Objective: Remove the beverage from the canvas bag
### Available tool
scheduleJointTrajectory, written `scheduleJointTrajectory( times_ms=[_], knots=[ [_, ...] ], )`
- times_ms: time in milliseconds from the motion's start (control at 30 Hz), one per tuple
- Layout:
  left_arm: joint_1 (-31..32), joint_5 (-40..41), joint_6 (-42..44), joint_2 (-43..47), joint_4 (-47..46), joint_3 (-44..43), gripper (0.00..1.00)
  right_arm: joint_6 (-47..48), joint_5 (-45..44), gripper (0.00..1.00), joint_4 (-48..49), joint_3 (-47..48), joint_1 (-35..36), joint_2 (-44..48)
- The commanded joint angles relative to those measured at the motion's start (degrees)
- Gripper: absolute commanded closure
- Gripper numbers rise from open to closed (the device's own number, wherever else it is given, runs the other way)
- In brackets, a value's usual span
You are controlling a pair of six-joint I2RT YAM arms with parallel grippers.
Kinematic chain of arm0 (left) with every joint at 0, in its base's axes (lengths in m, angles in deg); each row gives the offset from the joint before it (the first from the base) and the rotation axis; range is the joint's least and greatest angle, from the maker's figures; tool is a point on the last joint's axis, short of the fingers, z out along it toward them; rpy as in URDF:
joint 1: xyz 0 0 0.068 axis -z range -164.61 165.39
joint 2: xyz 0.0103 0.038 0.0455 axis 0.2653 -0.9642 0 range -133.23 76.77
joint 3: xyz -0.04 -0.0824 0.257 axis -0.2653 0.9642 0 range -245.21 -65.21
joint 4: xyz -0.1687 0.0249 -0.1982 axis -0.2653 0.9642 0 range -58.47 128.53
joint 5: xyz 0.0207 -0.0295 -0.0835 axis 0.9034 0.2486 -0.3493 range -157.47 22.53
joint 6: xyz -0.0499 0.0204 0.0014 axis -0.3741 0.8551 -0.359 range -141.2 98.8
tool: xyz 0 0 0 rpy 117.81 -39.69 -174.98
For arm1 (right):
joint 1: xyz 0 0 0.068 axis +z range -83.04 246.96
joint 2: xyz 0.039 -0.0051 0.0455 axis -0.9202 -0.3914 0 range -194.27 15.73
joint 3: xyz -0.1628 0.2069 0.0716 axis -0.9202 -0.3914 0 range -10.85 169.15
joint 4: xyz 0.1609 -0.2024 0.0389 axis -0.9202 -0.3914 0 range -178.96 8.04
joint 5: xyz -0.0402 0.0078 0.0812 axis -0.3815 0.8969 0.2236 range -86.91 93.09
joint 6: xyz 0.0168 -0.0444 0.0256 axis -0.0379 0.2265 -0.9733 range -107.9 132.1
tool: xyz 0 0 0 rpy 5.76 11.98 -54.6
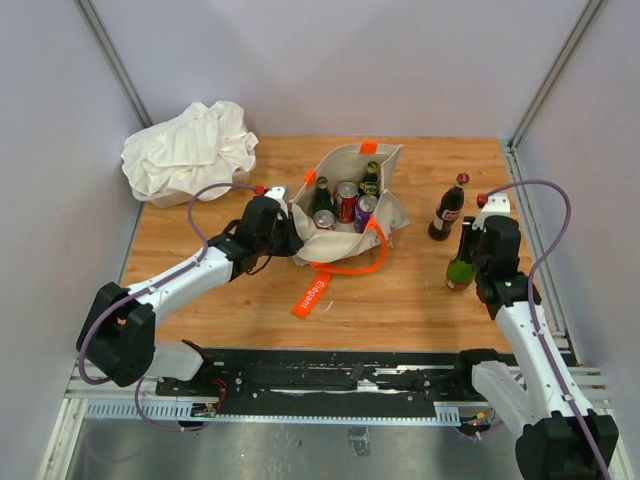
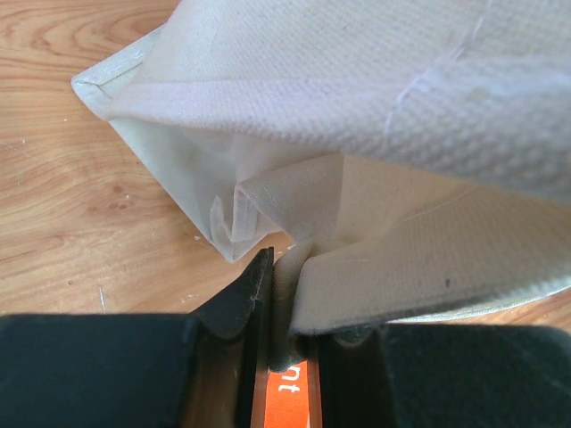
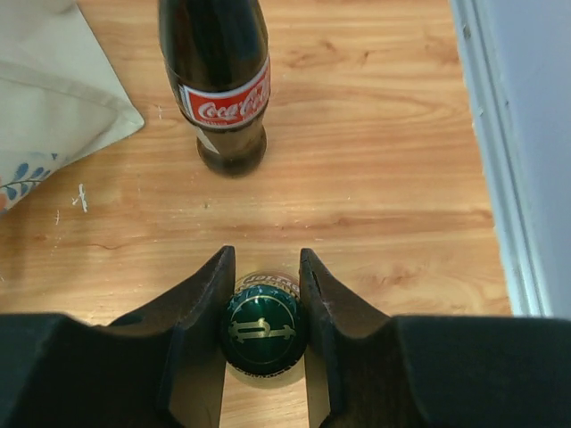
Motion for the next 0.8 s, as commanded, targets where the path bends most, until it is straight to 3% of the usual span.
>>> scheduleJointTrajectory(
  times_ms=[0, 600, 667, 767],
  knots=[
    [-0.08, -0.23, 0.75, -1.67, 1.77, -0.62, 0.82, -5.4, 5.19, 0.99, 15.4, -1.89, -2.55, 1.01],
    [-0.06, -0.7, 0.24, -3.53, 1.57, -1.74, 0.82, -2.29, 8.19, 0.97, 25.73, -9.78, -2.97, -0.27],
    [-0.1, -0.8, 0.39, -3.84, 1.63, -2.01, 0.82, -2.8, 7.99, 0.84, 26.79, -11.41, -2.97, -0.26],
    [-0.1, -0.91, 0.63, -4.2, 2.19, -2.52, 0.81, -3.33, 7.41, 0.44, 26.91, -13.09, -2.93, 0.31]
  ],
)
